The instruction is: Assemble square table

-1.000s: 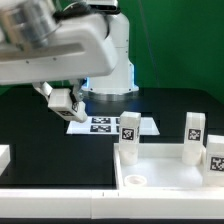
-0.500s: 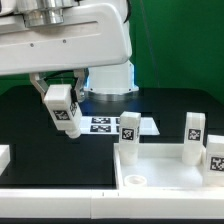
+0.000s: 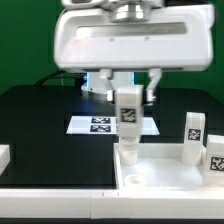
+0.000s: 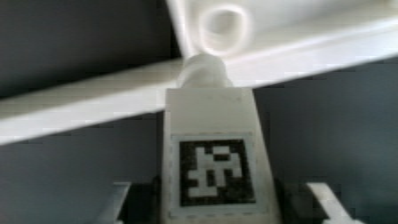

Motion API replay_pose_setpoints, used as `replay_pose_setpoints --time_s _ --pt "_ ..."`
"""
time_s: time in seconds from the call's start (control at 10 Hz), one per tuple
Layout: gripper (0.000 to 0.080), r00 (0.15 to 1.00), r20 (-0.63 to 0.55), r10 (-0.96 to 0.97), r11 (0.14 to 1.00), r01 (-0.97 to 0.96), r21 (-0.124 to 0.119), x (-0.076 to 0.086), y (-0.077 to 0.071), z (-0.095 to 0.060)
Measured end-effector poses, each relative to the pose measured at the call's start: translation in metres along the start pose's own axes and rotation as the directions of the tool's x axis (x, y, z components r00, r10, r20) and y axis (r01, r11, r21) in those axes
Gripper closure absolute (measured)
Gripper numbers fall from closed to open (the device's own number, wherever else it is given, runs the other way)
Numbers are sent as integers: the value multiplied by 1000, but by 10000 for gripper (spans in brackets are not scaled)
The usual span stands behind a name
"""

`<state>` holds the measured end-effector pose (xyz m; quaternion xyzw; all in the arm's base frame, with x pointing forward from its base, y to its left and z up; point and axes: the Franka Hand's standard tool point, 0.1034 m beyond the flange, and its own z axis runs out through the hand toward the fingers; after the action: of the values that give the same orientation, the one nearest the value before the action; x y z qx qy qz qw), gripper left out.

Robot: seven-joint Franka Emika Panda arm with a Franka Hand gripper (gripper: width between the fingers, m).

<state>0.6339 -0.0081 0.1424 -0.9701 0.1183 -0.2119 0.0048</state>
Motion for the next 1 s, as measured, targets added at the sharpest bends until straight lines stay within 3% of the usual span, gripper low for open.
replay_pose_setpoints --time_s 0.1,0.2,0.4,0.7,1.0 --pt "515 996 -85 -22 1000 20 -17 2 11 1" --pt "515 996 -84 -20 1000 18 -22 -4 14 4" --pt "515 996 -83 -23 1000 21 -22 -4 12 5" --pt "515 994 -102 -34 999 32 -20 -21 -5 17" --pt "515 995 -91 -37 999 35 -28 -25 -1 24"
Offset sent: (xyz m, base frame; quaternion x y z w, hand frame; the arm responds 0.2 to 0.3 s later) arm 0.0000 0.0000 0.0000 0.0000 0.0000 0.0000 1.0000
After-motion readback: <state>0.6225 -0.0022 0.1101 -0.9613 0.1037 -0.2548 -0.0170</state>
